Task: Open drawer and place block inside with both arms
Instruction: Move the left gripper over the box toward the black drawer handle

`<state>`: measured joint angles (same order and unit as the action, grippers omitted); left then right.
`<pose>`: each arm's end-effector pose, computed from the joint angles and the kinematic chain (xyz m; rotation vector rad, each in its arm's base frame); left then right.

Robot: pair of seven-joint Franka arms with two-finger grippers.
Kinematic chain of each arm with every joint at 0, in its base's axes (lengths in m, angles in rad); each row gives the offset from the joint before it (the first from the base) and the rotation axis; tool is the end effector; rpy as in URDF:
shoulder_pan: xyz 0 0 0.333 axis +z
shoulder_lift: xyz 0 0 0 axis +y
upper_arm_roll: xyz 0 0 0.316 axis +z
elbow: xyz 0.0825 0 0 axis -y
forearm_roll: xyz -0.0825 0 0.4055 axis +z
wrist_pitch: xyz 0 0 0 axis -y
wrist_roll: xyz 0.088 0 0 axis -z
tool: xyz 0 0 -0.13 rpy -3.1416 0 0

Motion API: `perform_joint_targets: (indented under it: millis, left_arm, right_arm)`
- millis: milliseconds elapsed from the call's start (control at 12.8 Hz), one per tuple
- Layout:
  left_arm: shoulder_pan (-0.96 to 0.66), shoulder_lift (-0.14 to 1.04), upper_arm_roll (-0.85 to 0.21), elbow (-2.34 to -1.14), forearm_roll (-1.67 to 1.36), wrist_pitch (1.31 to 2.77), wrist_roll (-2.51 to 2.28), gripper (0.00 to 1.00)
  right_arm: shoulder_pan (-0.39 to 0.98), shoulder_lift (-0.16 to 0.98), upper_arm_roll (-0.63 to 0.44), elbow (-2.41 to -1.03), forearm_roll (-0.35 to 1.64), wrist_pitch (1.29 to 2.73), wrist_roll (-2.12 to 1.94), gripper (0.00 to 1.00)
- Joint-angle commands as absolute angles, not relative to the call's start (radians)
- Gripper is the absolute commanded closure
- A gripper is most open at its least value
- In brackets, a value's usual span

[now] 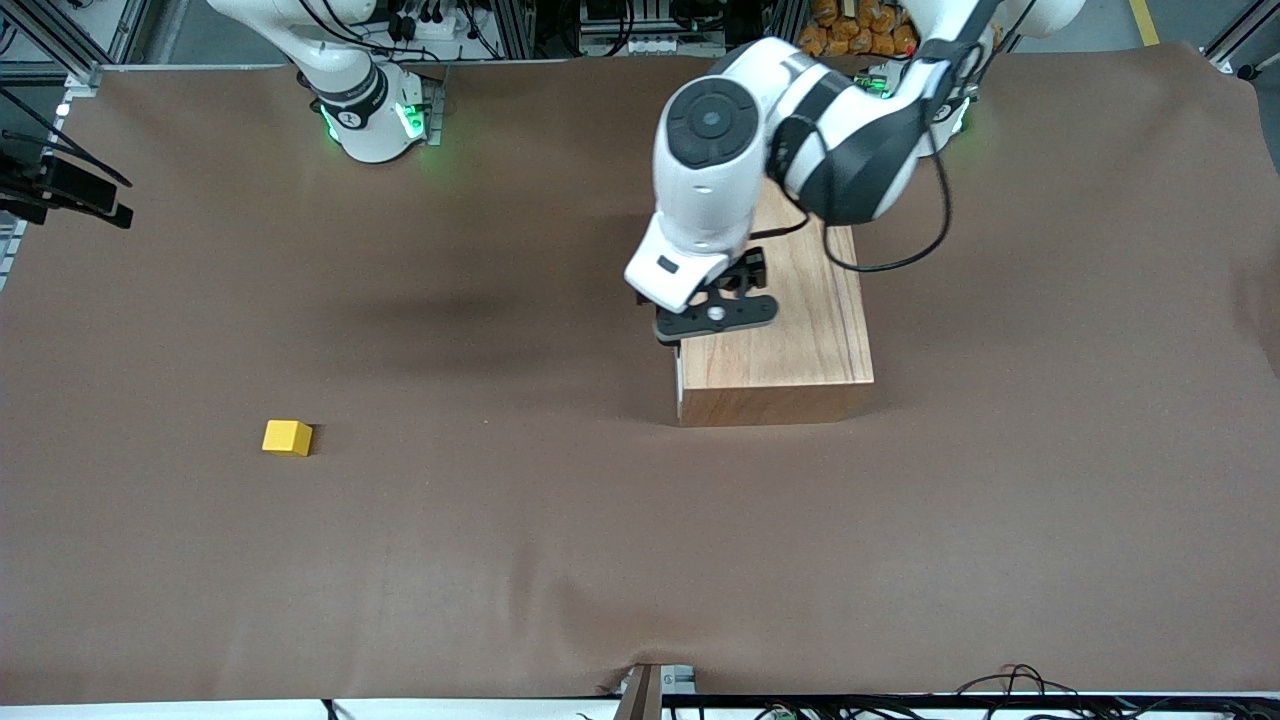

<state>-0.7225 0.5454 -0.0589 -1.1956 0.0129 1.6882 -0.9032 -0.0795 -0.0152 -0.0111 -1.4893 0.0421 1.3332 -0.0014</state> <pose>0.5252 -0.5056 0.4390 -3.1076 -0.1987 0.0747 0.5405 -0.0429 0.6305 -3.0834 0.1267 0.2146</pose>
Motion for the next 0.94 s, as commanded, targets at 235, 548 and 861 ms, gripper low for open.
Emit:
perform_joint_targets:
  millis: [235,548,861]
  left_arm:
    - [-0.952,0.724,0.127,-1.057,0.008,1.709,-1.038,0.00]
    - [-1.040,0.782,0.187,-1.055,0.009,1.709,-1.086,0.00]
    - [-1.111,0.830,0.249,-1.068,0.018,1.674,-1.109,0.00]
  right_arm:
    - [-0.103,-0.011,-0.002,-1.488,0.058,1.335,0.002,0.00]
    - [-0.112,-0.009,-0.003,-1.488,0.058,1.335,-0.002,0.00]
    - [-0.120,-0.006,-0.003,-1.488,0.058,1.332,-0.002,0.00]
